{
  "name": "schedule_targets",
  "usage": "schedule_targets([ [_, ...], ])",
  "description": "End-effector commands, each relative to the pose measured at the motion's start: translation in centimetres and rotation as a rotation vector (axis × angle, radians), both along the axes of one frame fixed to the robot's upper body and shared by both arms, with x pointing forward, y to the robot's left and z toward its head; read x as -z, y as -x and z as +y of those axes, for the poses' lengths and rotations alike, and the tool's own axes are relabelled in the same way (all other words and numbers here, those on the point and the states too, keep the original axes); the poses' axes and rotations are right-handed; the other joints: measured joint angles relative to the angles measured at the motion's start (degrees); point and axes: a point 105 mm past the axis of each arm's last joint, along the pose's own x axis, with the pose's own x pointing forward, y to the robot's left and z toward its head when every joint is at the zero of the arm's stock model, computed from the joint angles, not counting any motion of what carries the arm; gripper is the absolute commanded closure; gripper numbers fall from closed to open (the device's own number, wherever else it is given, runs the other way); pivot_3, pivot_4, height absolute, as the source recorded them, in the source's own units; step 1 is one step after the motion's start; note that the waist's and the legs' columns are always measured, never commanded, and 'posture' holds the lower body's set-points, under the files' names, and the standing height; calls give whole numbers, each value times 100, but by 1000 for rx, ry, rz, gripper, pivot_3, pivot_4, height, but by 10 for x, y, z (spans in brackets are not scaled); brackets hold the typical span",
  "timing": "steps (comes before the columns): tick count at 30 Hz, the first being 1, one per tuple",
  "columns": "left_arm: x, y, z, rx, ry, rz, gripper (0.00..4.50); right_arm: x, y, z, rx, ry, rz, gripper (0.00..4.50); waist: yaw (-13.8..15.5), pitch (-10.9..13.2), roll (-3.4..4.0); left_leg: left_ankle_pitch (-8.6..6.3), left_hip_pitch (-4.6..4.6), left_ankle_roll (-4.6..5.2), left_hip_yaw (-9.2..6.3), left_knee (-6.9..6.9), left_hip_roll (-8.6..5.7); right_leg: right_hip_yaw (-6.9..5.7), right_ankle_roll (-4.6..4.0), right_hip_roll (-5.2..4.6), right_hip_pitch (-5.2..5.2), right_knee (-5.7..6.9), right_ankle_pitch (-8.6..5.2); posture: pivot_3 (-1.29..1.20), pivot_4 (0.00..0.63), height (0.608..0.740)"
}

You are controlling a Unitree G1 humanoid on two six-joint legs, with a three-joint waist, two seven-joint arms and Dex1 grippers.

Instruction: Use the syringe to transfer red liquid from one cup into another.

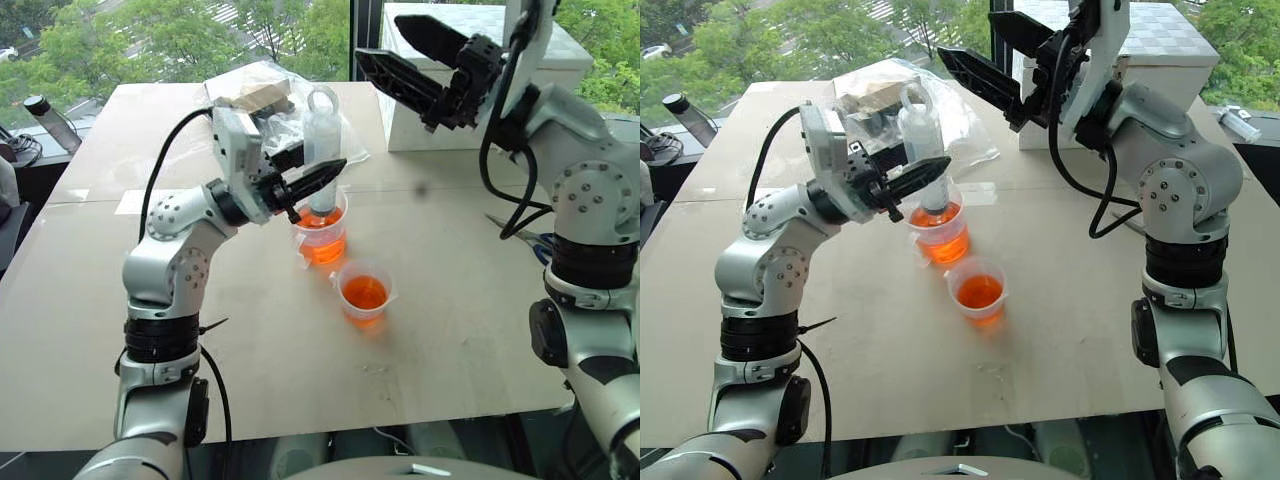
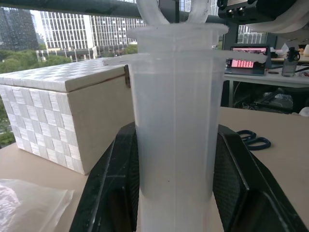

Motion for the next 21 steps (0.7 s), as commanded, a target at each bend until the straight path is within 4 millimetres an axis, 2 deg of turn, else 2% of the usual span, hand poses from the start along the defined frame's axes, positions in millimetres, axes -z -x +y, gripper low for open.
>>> schedule_targets([
  [1, 3, -2, 1, -47, 13, -48, 3112, -1, 15, 11, -89, 34, 12, 0, 0, -1, 1, 0, 0, 0, 0, 0, 0, 0, 0, 0, 0, 0, 0, 0, 150, 740],
  [5, 9, -8, 3, -80, 52, -45, 3112, 19, 12, 27, -93, 108, 86, 0, -12, -1, 2, 0, 1, 0, 0, -2, 0, 0, 0, 0, 0, 1, 0, 0, 150, 740],
  [10, 15, -12, 4, -91, 97, -22, 3112, 30, 13, 47, -128, 137, 118, 0, -9, -1, 2, 0, 1, 0, 0, -3, 0, -1, 0, 0, -1, 1, 0, 0, 150, 740],
  [14, 20, -11, 4, -80, 83, -13, 3112, 36, 6, 55, -121, 152, 143, 0, -7, -1, 2, 0, 1, 0, -1, -3, 0, -3, 0, 1, -1, 0, 0, 0, 150, 740],
  [15, 21, -11, 4, -79, 77, -13, 3112, 37, 4, 56, -118, 155, 147, 529, -3, -1, 2, 0, 1, 0, -2, -3, 0, -4, 0, 1, -1, 0, 0, 0, 150, 740],
  [17, 24, -11, 4, -77, 56, -20, 3112, 39, 1, 57, -119, 164, 158, 1144, -3, -1, 2, 0, 1, 0, -2, -3, -1, -5, 0, 1, 0, 0, 0, 0, 150, 740],
  [21, 26, -14, 5, -85, 56, -19, 3112, 48, -8, 59, -108, 210, 194, 3234, -12, -1, 2, 0, 1, 0, -2, -3, -1, -5, 0, 2, -1, 0, 0, 0, 150, 740],
])
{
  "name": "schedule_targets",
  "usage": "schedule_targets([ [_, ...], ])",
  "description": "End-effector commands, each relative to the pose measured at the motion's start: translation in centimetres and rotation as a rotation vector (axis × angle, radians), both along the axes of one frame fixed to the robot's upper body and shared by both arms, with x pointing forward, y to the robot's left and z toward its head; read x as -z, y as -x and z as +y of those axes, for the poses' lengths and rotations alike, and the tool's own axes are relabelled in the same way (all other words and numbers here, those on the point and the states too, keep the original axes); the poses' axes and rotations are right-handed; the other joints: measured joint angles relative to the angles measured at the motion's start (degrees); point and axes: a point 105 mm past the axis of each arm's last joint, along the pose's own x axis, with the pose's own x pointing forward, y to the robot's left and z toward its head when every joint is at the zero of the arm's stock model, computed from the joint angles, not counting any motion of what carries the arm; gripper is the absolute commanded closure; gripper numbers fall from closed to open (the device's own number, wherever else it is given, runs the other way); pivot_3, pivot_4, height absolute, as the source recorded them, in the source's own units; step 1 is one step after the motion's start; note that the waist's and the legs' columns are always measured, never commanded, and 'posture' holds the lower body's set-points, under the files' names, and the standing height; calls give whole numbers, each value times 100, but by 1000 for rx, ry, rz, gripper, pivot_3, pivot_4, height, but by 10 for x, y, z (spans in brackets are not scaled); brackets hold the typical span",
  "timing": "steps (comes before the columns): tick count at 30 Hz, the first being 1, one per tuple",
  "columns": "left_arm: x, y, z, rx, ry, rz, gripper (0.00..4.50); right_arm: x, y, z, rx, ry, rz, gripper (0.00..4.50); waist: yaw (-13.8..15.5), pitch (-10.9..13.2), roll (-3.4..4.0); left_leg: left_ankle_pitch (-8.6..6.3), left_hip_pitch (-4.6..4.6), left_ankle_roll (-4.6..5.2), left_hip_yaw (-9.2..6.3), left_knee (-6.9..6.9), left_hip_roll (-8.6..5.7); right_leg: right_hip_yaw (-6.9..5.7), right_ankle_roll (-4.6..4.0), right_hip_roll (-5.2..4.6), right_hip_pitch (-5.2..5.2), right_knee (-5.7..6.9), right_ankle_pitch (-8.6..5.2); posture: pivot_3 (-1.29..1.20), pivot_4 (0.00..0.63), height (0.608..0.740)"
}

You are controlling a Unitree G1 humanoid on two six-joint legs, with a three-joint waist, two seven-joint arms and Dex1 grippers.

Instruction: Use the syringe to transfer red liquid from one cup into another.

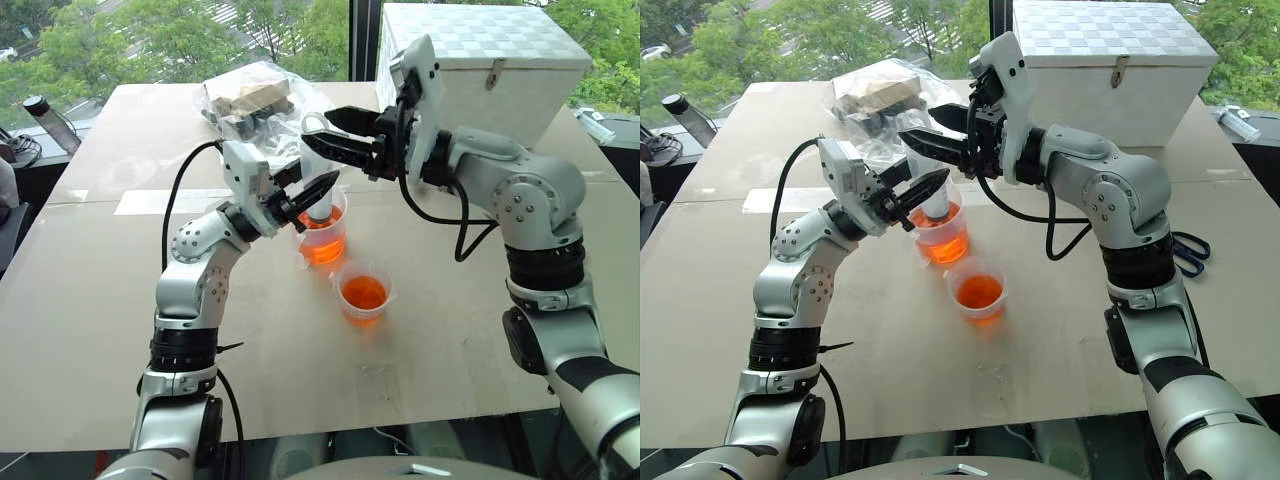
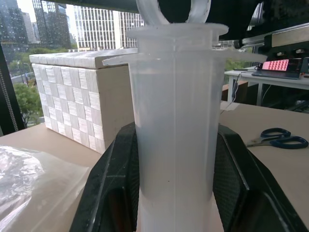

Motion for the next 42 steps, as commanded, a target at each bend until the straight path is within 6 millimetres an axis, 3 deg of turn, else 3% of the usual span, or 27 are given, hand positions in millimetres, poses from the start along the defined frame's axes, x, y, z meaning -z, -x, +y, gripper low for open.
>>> schedule_targets([
  [1, -5, 3, -3, 14, -17, -47, 3112, -12, 4, 4, -32, -2, -45, 3693, -1, 0, 0, 0, 0, 0, 0, 0, 0, -1, 0, 1, 0, 0, 0, 0, 150, 740],
  [2, -4, 3, -3, 14, -14, -43, 3112, -13, 4, 4, -36, -7, -45, 4171, -1, 0, 0, 0, 0, 0, 0, 0, 0, 0, 0, 1, 0, 0, 0, 0, 150, 740],
  [16, -2, 5, -10, 54, -22, -20, 3112, -62, -4, -12, 15, -213, -59, 4171, 5, 0, 0, 0, 0, 0, -1, -3, 0, -1, 0, 0, 0, -1, 0, 0, 150, 740],
  [35, -8, 5, -13, 90, -7, 5, 3112, -52, -3, -9, 5, -185, -21, 4171, -5, 0, 1, 0, 0, 0, 0, -7, 0, -1, 0, 0, -1, -2, 0, 0, 150, 740],
  [42, -6, 2, -10, 84, -3, 13, 3112, -58, -8, -11, 27, -206, -41, 4171, -4, 0, 1, 0, 0, 0, 0, -8, 0, -1, 0, -1, -1, -2, 0, 0, 150, 740],
])
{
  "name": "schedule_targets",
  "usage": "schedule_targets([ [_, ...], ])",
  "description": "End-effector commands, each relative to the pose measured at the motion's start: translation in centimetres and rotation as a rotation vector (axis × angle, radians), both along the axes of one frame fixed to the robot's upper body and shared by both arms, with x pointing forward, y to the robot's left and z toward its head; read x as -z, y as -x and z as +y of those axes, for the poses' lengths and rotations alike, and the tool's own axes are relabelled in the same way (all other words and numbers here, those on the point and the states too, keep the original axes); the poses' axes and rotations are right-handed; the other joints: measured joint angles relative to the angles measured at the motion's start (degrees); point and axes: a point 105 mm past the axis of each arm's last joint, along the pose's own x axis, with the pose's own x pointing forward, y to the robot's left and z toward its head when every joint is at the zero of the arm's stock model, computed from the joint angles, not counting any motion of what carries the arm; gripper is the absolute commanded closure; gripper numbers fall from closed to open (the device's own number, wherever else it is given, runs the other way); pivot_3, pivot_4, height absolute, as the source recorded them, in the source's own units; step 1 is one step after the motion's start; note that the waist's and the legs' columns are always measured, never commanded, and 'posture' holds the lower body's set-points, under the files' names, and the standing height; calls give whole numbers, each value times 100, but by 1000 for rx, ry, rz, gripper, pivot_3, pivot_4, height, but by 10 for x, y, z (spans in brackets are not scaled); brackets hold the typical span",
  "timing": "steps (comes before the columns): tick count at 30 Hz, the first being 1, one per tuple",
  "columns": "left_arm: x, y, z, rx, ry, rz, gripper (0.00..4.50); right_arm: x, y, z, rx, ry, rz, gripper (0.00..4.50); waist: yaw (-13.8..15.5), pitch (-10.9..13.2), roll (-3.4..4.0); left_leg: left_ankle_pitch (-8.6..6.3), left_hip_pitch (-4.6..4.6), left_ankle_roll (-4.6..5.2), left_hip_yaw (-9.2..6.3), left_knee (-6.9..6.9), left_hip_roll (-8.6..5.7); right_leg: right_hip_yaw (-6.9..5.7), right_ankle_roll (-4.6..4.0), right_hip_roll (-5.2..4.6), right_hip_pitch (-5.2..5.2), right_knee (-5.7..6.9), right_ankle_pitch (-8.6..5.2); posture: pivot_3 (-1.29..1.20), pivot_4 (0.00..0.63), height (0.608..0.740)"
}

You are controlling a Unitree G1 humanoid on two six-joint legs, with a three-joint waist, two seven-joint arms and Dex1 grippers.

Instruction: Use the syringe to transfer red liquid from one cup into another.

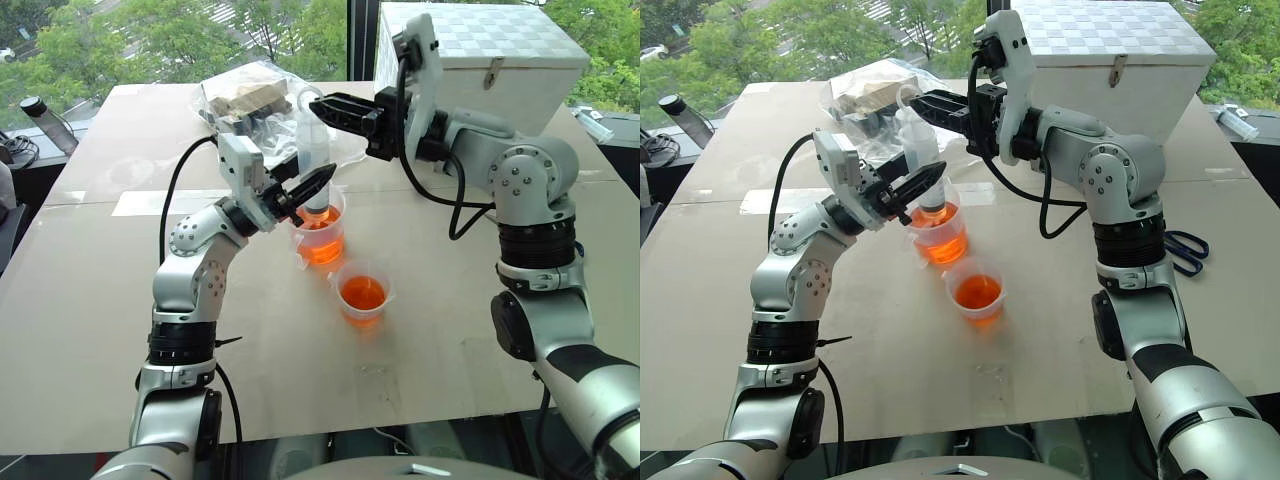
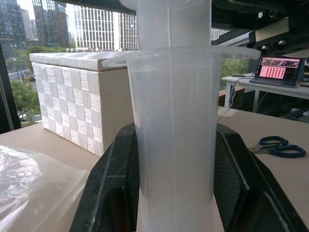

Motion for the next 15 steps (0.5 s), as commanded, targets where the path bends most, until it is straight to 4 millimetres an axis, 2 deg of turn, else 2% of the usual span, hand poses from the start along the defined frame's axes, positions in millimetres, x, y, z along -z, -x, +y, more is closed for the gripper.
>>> schedule_targets([
  [1, 0, 5, -8, 60, -27, -13, 3112, -38, 5, -10, 27, -93, -124, 4171, 0, 0, 0, 0, 0, 0, 0, 0, 0, 0, 0, 0, 0, 0, 0, 0, 150, 740],
  [13, 4, 4, -6, 61, -30, -11, 3112, -41, 4, -10, 35, -124, -142, 4171, 0, 0, 0, 0, 0, 0, 0, -1, 0, 0, 0, 0, 0, -1, 0, 0, 150, 740],
  [15, 5, 4, -5, 59, -32, -11, 3112, -41, 6, -9, 19, -128, -135, 3510, 0, 0, 0, 0, 0, 0, 0, -2, 0, 0, 0, 0, 0, -1, 0, 0, 150, 740],
])
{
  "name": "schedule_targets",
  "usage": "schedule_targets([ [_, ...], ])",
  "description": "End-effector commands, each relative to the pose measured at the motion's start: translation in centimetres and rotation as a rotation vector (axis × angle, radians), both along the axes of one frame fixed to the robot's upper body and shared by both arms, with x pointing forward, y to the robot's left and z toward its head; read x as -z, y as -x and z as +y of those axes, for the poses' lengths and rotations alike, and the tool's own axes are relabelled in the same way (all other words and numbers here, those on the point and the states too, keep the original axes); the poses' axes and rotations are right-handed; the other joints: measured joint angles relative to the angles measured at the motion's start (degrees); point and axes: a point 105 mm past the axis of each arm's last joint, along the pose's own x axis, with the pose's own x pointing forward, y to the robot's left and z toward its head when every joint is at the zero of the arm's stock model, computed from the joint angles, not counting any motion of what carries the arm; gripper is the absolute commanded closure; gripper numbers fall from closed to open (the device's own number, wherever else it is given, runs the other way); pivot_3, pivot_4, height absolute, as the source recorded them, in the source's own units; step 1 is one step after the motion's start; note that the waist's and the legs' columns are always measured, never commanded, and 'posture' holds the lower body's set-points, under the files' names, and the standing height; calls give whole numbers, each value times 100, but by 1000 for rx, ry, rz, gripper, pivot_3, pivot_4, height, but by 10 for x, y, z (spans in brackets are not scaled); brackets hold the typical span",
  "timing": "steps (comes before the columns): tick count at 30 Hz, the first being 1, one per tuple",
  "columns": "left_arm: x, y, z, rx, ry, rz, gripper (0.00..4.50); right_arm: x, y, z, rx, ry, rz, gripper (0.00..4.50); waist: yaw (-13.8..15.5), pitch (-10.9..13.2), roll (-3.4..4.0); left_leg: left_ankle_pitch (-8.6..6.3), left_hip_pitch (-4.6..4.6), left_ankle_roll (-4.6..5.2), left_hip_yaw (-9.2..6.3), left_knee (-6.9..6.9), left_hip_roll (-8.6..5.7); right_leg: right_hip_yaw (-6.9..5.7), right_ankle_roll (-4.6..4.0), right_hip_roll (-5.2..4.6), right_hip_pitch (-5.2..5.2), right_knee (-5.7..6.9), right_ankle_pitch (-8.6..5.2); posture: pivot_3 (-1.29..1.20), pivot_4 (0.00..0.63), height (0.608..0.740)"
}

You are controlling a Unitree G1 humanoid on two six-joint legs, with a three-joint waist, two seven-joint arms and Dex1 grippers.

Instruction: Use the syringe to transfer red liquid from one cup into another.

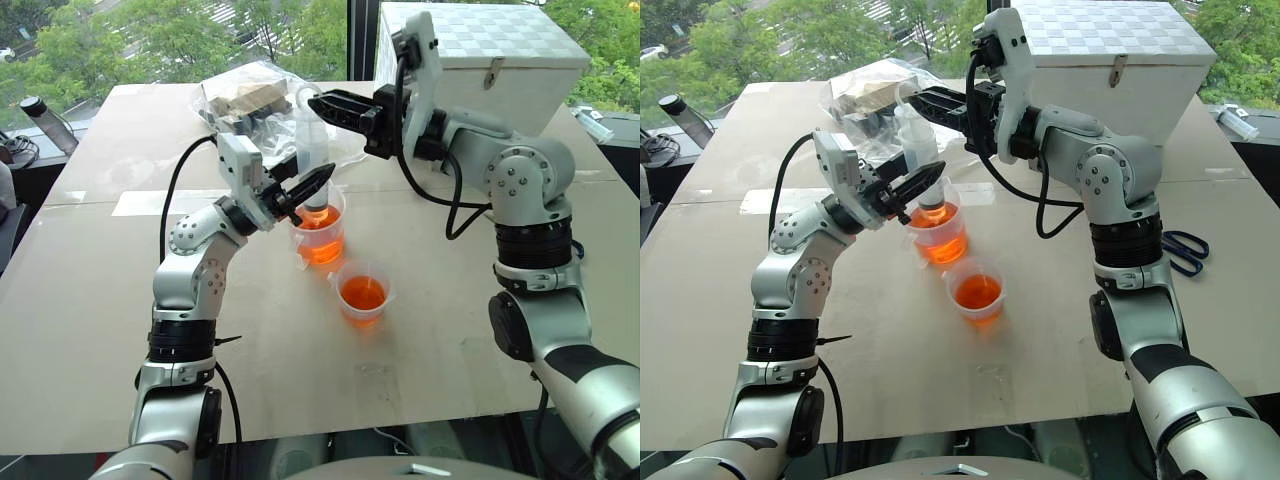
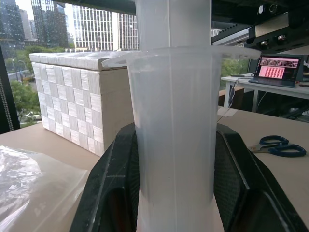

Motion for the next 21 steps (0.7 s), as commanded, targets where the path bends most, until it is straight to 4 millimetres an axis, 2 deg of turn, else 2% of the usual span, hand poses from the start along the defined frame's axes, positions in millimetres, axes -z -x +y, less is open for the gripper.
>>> schedule_targets([
  [1, 4, 6, -7, 53, -32, -8, 3112, -39, 7, -11, 8, -115, -113, 3230, 1, 0, 0, 0, 0, 0, 0, -1, 0, 0, 0, 0, 0, 0, 0, 0, 150, 740],
  [7, 1, 4, -1, 41, -20, -23, 3112, -34, 10, -14, 1, -83, -128, 528, 1, 1, 1, 0, 0, 0, 1, -3, 0, 0, 0, 0, 0, -1, 0, 0, 150, 740],
  [12, -9, 4, 3, 32, -10, -54, 3112, -33, 13, -27, -13, -87, -141, 528, 5, 1, 2, 0, 0, 0, 0, -4, 0, 0, 0, 0, 0, -3, 0, 0, 150, 740],
  [17, -34, 6, 13, 17, -4, -116, 3112, -30, 20, -43, -20, -103, -152, 528, 7, 1, 2, 0, 0, 0, 0, -6, 0, 0, 0, -1, 0, -2, 0, 0, 150, 740],
  [21, -55, 9, 13, 39, 28, -129, 3112, -17, 37, -53, -82, -90, -158, 528, 12, 1, 2, 0, -2, 1, -2, -7, 0, -1, 0, -3, 0, -4, 0, 0, 150, 740],
])
